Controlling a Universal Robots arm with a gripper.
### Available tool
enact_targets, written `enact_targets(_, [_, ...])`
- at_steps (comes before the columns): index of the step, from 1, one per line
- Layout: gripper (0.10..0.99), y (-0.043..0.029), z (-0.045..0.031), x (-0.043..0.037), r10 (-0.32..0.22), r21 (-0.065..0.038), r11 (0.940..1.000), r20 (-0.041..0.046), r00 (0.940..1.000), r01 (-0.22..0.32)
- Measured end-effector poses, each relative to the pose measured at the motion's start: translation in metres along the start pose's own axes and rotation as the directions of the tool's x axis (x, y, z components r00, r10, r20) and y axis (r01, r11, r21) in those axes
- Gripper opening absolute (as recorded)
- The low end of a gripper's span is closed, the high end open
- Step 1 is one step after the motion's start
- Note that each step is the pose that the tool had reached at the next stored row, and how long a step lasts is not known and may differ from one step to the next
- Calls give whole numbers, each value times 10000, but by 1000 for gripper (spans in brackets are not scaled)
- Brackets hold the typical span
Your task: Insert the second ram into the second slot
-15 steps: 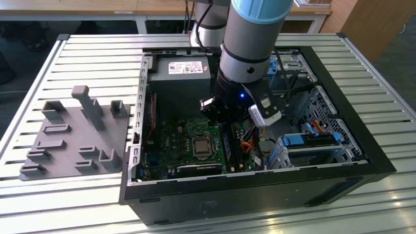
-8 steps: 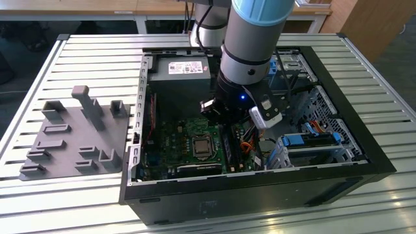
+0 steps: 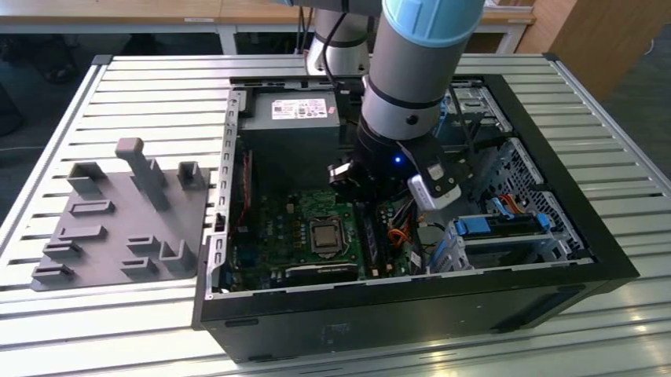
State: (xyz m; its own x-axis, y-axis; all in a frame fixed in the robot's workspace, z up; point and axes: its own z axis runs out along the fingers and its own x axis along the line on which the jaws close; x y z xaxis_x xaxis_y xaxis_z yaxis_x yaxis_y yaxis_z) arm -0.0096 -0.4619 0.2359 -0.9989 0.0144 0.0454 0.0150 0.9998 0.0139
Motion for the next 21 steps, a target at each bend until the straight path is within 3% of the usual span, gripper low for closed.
enact_targets(5, [137,0,47,-9,73,-24,10000,-1,10000,-73])
enact_targets(14, [137,0,50,-19,75,-35,10000,0,10000,-75])
enact_targets(19, [137,-1,64,-22,-347,-116,9993,-7,9994,347])
enact_targets(21, [137,-1,64,-22,-355,-235,9991,-5,9994,355])
